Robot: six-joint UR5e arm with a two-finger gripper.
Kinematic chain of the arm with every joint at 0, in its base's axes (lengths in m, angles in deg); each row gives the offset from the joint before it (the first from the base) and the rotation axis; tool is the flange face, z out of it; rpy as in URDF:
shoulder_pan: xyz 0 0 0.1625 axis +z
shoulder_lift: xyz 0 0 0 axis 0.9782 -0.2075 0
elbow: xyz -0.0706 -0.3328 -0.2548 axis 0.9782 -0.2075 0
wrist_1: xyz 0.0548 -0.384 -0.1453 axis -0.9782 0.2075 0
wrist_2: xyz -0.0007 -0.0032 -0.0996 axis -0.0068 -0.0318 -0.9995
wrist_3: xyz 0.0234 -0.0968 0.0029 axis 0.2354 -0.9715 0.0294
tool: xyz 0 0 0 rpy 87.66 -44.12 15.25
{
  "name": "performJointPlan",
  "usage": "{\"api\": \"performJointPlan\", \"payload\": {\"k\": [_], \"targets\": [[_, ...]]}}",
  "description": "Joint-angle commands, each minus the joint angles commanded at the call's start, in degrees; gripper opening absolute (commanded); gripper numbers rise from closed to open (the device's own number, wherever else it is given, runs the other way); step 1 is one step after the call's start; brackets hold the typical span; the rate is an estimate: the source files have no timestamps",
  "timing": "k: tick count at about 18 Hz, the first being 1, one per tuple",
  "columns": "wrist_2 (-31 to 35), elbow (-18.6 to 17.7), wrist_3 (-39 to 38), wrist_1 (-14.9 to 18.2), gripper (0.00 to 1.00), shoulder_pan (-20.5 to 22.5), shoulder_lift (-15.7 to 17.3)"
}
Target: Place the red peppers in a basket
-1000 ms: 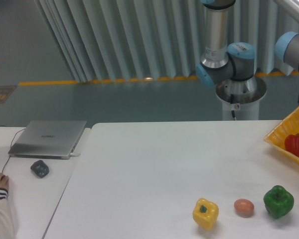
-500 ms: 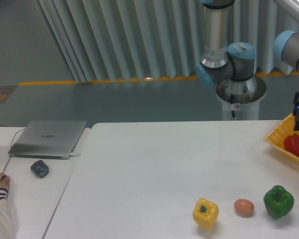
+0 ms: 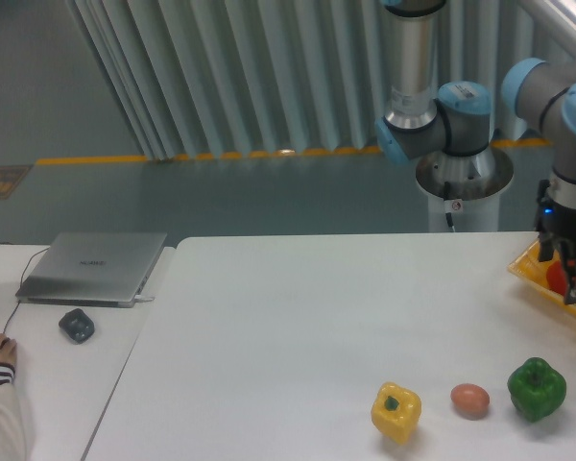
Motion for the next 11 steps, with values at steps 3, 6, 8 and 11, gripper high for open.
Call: {"api": "performJointPlan", "payload": {"k": [3, 6, 8, 11], "targets": [[2.45, 0.0, -0.53, -1.86, 1.0, -2.03, -0.97], [4.66, 0.26, -1.76, -2.03, 1.0, -3.26, -1.23], [4.58, 0.53, -2.03, -2.03, 1.0, -3.87, -1.23], [4.84, 0.97, -5.0, -2.03, 1.0, -5.02, -1.85]]}}
